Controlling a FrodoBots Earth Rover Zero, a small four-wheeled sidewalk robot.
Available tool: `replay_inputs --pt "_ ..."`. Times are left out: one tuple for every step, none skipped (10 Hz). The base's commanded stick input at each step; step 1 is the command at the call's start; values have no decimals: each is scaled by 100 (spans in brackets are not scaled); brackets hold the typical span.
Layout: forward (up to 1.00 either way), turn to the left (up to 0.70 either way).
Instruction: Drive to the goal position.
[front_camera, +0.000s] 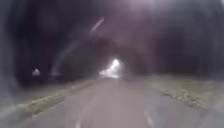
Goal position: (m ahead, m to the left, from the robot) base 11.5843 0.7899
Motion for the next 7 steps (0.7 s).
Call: replay_inputs --pt "100 -2" --pt "100 -3" --pt "100 -1" --pt "100 0" --pt "100 0" --pt "100 0" --pt "100 0"
